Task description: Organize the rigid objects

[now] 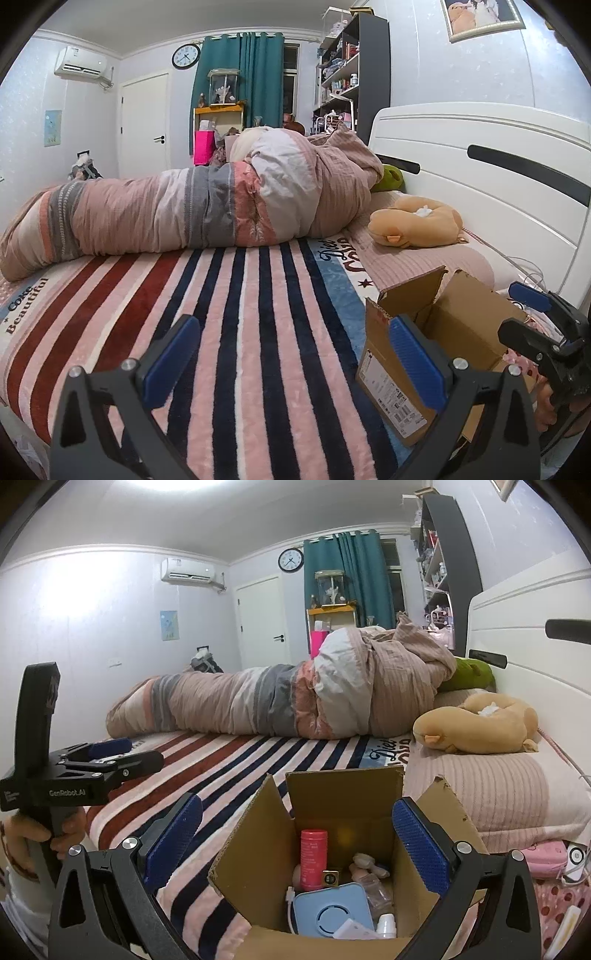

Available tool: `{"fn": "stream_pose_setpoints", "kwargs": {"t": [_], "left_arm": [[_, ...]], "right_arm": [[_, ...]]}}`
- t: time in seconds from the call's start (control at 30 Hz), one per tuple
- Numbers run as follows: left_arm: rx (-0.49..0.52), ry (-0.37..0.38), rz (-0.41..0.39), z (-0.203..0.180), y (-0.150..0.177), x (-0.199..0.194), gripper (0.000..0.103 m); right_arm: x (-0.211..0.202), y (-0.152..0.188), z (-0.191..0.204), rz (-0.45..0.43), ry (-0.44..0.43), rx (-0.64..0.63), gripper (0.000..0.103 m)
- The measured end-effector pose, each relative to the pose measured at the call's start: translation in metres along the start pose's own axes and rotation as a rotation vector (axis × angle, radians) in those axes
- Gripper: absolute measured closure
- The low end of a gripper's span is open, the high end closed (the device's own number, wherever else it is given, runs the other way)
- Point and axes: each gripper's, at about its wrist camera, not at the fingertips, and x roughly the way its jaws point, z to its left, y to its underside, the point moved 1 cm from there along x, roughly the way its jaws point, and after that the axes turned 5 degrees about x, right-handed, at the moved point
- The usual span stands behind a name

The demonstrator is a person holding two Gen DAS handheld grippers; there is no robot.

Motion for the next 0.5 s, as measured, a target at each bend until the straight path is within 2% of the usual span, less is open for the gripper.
{"fn": "stream_pose_setpoints", "kwargs": {"t": [0.5], "left_arm": [[0.003,-0.017,0.003,0.0002,0.0025,-0.0012,0.001]], "right_arm": [[0.0063,0.0017,-0.0006,0.015,-0.014,-0.001,0.0]]}}
